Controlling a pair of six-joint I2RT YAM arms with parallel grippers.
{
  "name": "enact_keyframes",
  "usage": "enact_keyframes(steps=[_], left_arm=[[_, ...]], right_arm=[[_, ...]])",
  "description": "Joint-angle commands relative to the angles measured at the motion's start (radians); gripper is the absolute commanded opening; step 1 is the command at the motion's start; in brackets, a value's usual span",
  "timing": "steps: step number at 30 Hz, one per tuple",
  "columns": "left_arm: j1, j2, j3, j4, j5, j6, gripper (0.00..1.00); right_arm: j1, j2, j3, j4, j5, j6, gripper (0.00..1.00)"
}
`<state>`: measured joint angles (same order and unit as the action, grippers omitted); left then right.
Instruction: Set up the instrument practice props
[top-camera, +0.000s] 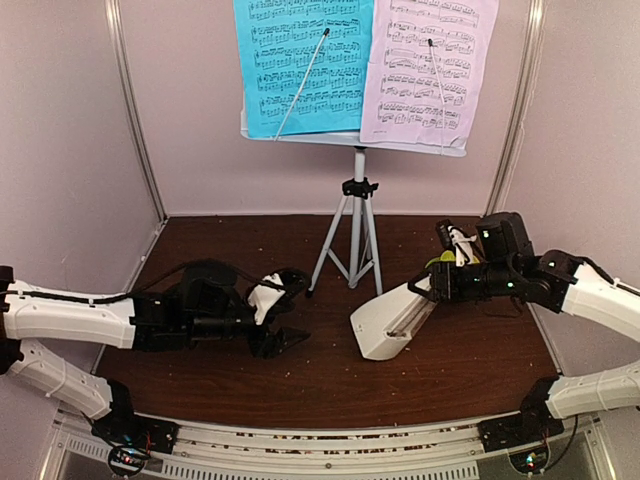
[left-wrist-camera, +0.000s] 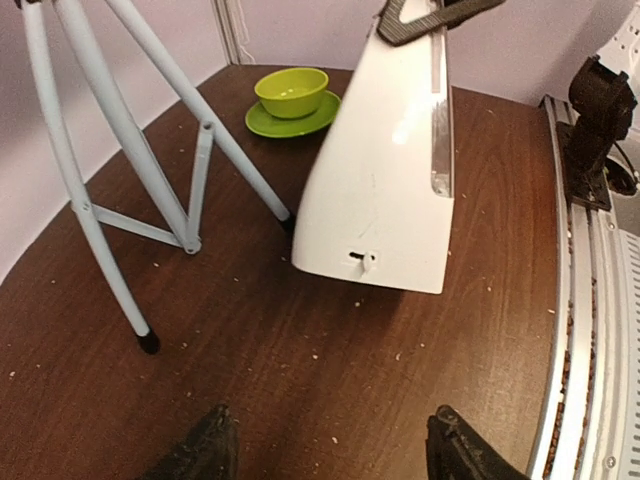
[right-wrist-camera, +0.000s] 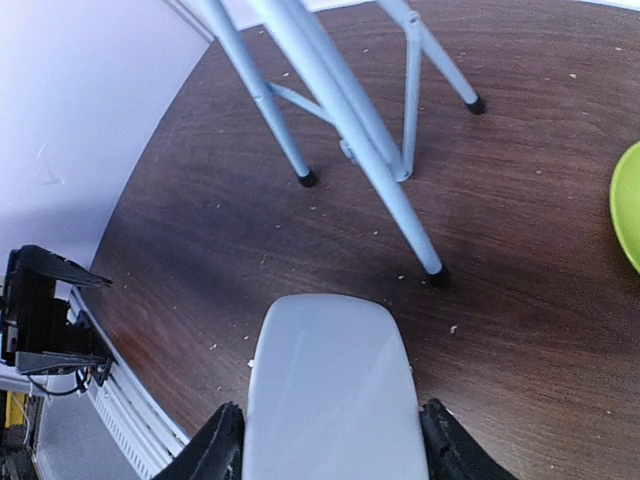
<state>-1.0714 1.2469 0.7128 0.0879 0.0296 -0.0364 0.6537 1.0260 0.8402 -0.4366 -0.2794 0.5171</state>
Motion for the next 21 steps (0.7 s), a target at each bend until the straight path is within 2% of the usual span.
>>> enact_keyframes(steps=[1, 4, 5, 7, 9, 21], left_arm=[[-0.017, 0.035, -0.015, 0.077, 0.047, 0.039, 0.63], [-0.024, 0.076, -0.006, 0.079, 0.057, 0.031, 0.59], [-0.025, 0.092, -0.006, 0.09, 0.058, 0.026, 0.62], [-0.026, 0.121, -0.015, 0.125, 0.077, 0.024, 0.76], [-0.027, 0.148, -0.016, 0.146, 0.088, 0.027, 0.83], [-0.027, 0.273, -0.026, 0.222, 0.18, 0.034, 0.87]], right_arm=[[0.036, 0.021, 0.006, 0.223, -0.12, -0.034, 0.12], [0.057, 0.045, 0.012, 0.264, -0.128, -0.042, 0.1], [0.063, 0.055, 0.013, 0.28, -0.137, -0.043, 0.1], [0.081, 0.081, 0.016, 0.297, -0.153, -0.048, 0.1], [0.104, 0.108, 0.021, 0.309, -0.165, -0.056, 0.09], [0.229, 0.215, 0.096, 0.307, -0.116, -0.087, 0.08]])
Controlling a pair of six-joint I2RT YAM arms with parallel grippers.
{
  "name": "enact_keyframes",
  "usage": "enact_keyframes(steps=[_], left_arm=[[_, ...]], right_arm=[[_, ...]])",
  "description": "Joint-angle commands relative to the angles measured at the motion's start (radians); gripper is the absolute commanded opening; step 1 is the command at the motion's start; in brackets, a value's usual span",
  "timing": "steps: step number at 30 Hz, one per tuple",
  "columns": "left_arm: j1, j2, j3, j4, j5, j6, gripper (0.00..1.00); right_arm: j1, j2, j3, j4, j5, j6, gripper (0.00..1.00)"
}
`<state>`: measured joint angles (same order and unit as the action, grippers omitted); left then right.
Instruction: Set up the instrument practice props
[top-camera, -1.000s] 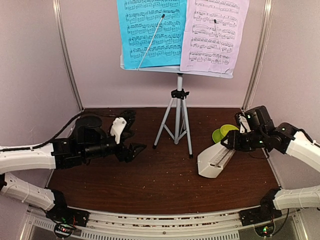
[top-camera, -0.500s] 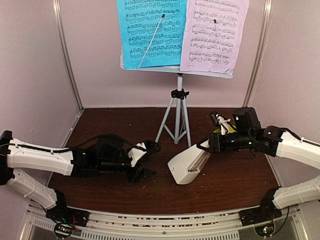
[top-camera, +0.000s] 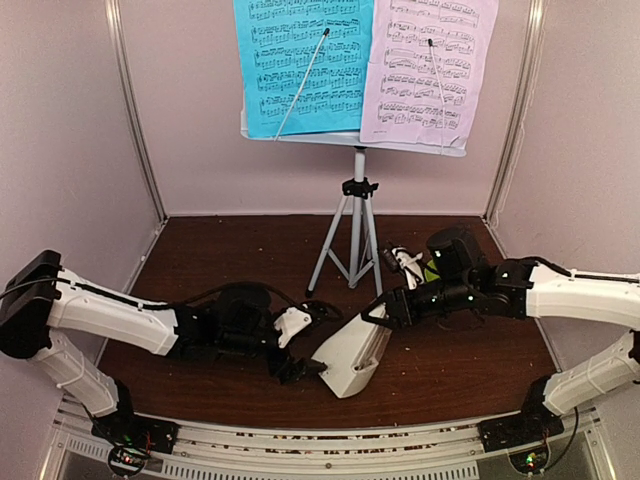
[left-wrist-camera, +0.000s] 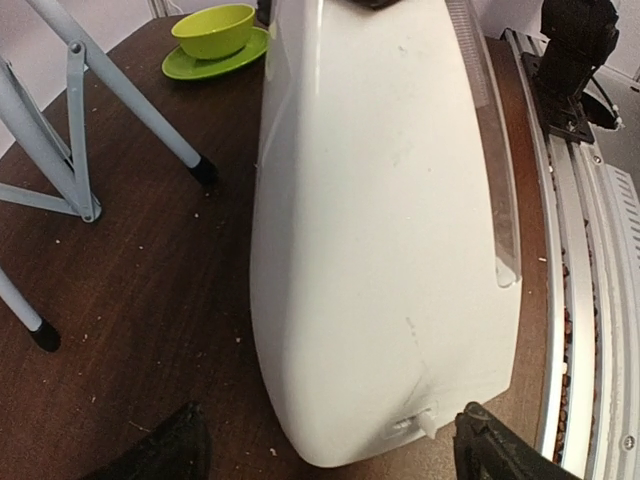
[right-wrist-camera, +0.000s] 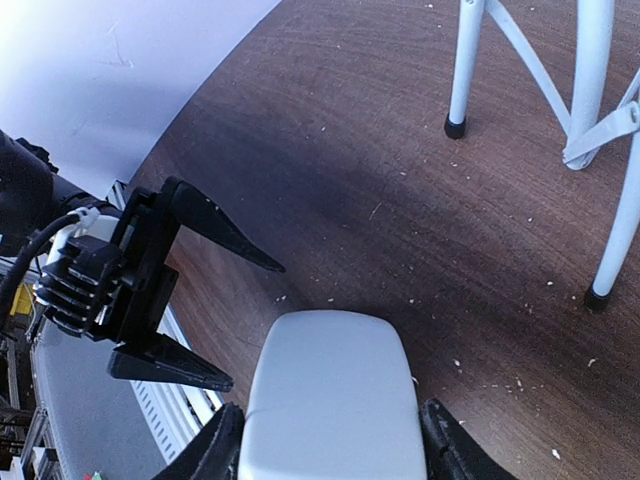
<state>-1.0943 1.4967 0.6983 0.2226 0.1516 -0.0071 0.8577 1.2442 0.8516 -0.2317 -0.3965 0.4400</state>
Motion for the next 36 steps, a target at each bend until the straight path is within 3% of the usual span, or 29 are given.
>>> enact_keyframes(steps=[1, 27, 33, 36], left_arm=[[-0.004, 0.032, -0.014, 0.091, 0.062, 0.001, 0.87], [-0.001, 0.135, -0.043, 0.15, 0.104, -0.002, 0.66], [0.001, 0.141, -0.034, 0.147, 0.108, 0.002, 0.66], [0.0, 0.133, -0.038, 0.146, 0.099, 0.004, 0.74]], right_arm=[[0.029, 0.003, 0.09, 0.101, 0.005, -0.012, 0.08], [0.05, 0.03, 0.127, 0.063, 0.015, -0.035, 0.07], [0.05, 0.029, 0.127, 0.059, 0.016, -0.035, 0.07], [0.05, 0.028, 0.135, 0.045, 0.043, -0.03, 0.07]])
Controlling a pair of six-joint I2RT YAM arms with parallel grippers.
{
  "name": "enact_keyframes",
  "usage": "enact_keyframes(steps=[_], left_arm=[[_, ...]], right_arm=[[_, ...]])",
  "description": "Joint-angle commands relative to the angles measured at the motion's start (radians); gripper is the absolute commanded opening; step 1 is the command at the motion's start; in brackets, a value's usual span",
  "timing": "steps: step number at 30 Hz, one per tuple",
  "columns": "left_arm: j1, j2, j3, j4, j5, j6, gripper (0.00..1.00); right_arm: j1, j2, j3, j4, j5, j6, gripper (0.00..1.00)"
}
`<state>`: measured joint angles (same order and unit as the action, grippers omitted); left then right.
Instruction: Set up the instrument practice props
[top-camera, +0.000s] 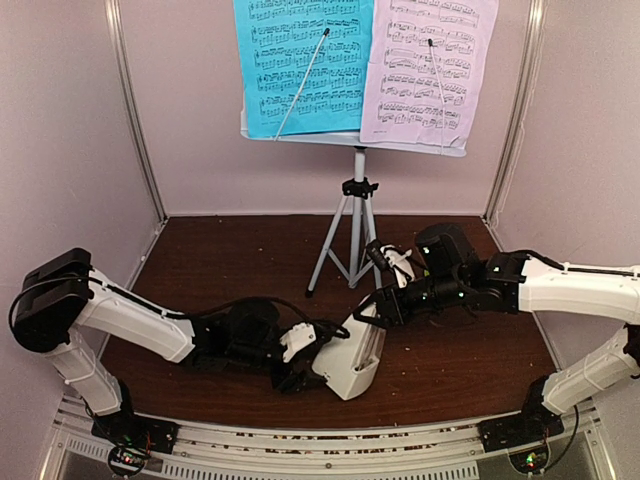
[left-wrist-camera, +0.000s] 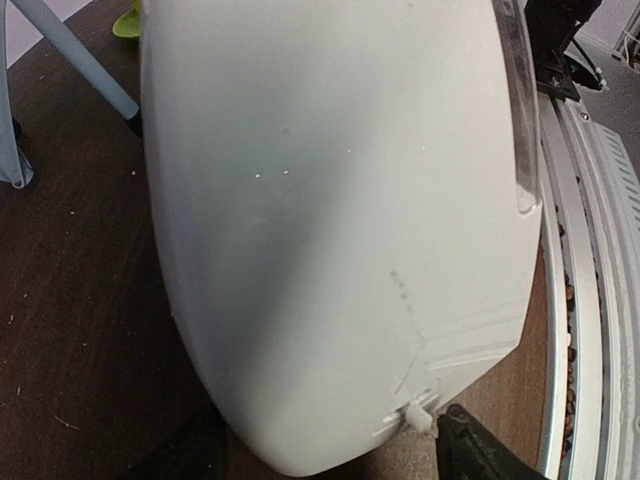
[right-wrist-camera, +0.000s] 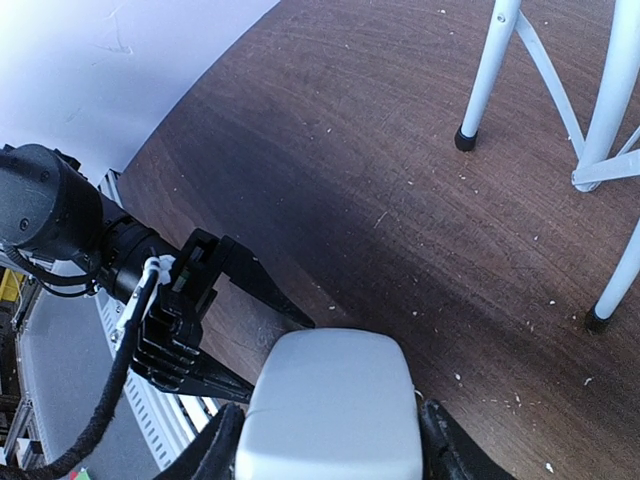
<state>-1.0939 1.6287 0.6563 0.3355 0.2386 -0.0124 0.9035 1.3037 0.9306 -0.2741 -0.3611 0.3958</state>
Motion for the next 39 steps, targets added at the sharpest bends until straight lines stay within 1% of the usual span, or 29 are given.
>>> enact_keyframes(steps=[1, 3, 6, 9, 14, 16, 20, 24, 29, 36, 39], left_arm=[[0.0, -0.009, 0.0, 0.031, -0.001, 0.01, 0.77], [0.003, -0.05, -0.02, 0.033, -0.042, 0.012, 0.8], [0.02, -0.129, -0.056, 0.045, -0.119, -0.013, 0.83], [0.035, -0.202, -0.086, 0.062, -0.208, -0.052, 0.86], [0.042, -0.268, -0.101, 0.092, -0.331, -0.105, 0.88], [0.042, -0.275, -0.099, 0.105, -0.371, -0.127, 0.88], [0.041, -0.277, -0.093, 0.135, -0.41, -0.154, 0.89], [0.041, -0.271, -0.077, 0.132, -0.405, -0.144, 0.89], [0.043, -0.27, -0.07, 0.132, -0.404, -0.135, 0.89], [0.042, -0.292, -0.06, 0.096, -0.389, -0.134, 0.9], [0.042, -0.316, -0.035, 0.047, -0.349, -0.113, 0.91]], right_arm=[[0.005, -0.032, 0.066, 0.073, 0.032, 0.019, 0.07], [0.007, -0.034, 0.09, 0.043, 0.102, 0.039, 0.09], [0.023, -0.033, 0.136, 0.013, 0.231, 0.075, 0.16], [0.04, -0.002, 0.199, -0.053, 0.348, 0.124, 0.15], [0.077, 0.086, 0.301, -0.189, 0.478, 0.191, 0.14], [0.092, 0.122, 0.338, -0.232, 0.503, 0.213, 0.15], [0.128, 0.185, 0.408, -0.277, 0.546, 0.235, 0.28], [0.146, 0.236, 0.445, -0.294, 0.542, 0.244, 0.36], [0.15, 0.292, 0.444, -0.282, 0.509, 0.257, 0.39], [0.174, 0.314, 0.469, -0.284, 0.515, 0.258, 0.73], [0.174, 0.292, 0.45, -0.249, 0.509, 0.253, 0.84]])
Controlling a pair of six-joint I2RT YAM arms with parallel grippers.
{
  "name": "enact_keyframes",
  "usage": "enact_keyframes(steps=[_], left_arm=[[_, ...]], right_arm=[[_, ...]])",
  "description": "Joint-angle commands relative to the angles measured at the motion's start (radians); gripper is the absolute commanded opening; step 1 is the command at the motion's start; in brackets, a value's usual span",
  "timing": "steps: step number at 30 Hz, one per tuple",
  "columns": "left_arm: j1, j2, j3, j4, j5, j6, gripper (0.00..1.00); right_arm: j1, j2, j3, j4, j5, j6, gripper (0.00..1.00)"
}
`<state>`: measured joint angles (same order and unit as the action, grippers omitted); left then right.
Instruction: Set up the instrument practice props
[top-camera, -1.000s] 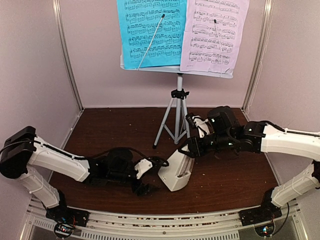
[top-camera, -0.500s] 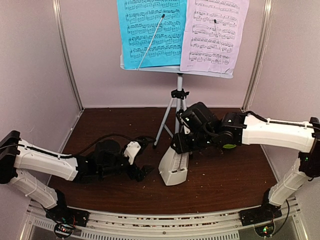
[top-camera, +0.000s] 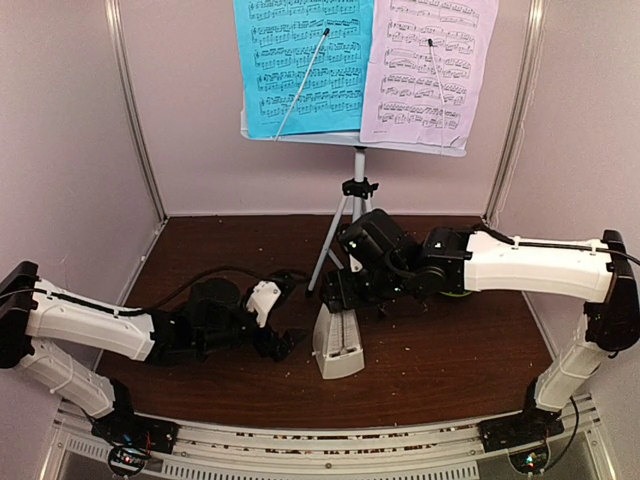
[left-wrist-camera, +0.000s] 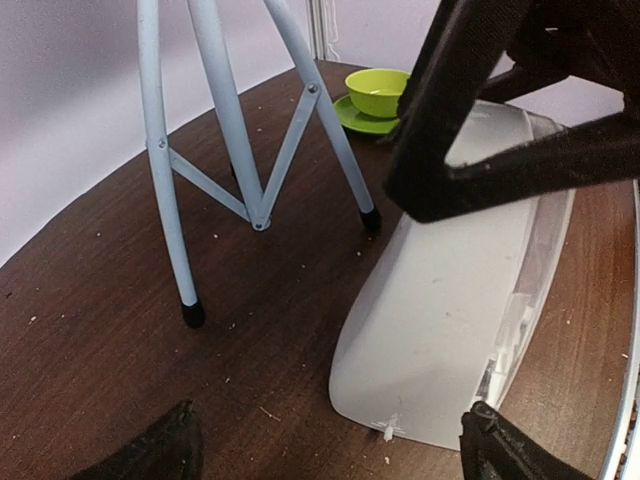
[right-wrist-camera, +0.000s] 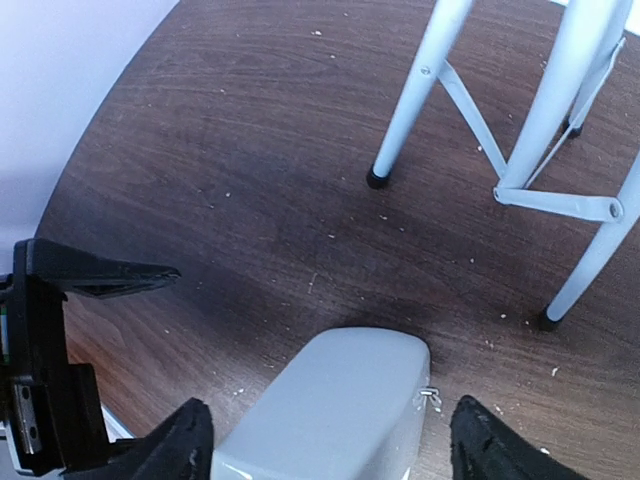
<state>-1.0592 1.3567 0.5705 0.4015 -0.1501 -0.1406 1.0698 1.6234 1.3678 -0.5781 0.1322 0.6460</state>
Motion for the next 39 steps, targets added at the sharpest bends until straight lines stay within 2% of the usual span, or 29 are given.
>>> enact_keyframes(steps=[1, 2, 4, 9, 12, 15, 19, 22, 31, 35, 39], left_arm=[[0.006, -0.051, 0.057, -0.037, 0.054, 0.018, 0.92], [0.007, -0.056, 0.063, -0.048, 0.064, 0.02, 0.93], [0.007, -0.058, 0.066, -0.066, 0.093, 0.021, 0.93], [0.007, -0.054, 0.043, -0.078, 0.124, -0.006, 0.93], [0.007, -0.035, 0.037, -0.101, 0.154, -0.005, 0.9], [0.013, -0.028, 0.033, -0.104, 0.193, 0.007, 0.86], [0.014, -0.022, 0.049, -0.109, 0.218, 0.007, 0.86], [0.014, -0.022, 0.057, -0.102, 0.212, -0.009, 0.86], [0.012, -0.045, 0.088, -0.12, 0.189, -0.098, 0.86], [0.002, -0.074, 0.113, -0.157, 0.121, -0.165, 0.87], [-0.01, -0.099, 0.152, -0.202, 0.057, -0.244, 0.89]], right_arm=[[0.007, -0.04, 0.003, 0.069, 0.012, -0.001, 0.88], [0.007, -0.057, -0.002, 0.076, 0.011, -0.008, 0.94], [-0.001, -0.104, -0.024, 0.095, 0.006, -0.03, 0.99], [-0.072, -0.276, -0.196, 0.185, -0.11, -0.092, 0.98], [-0.136, -0.363, -0.344, 0.219, -0.177, -0.101, 0.91], [-0.183, -0.396, -0.484, 0.246, -0.242, -0.097, 0.77], [-0.184, -0.33, -0.611, 0.332, -0.278, -0.102, 0.57], [-0.174, -0.278, -0.668, 0.442, -0.298, -0.11, 0.49], [-0.148, -0.124, -0.695, 0.713, -0.335, -0.122, 0.36], [-0.124, -0.065, -0.688, 0.79, -0.359, -0.091, 0.29], [-0.091, -0.048, -0.69, 0.856, -0.367, -0.054, 0.28]])
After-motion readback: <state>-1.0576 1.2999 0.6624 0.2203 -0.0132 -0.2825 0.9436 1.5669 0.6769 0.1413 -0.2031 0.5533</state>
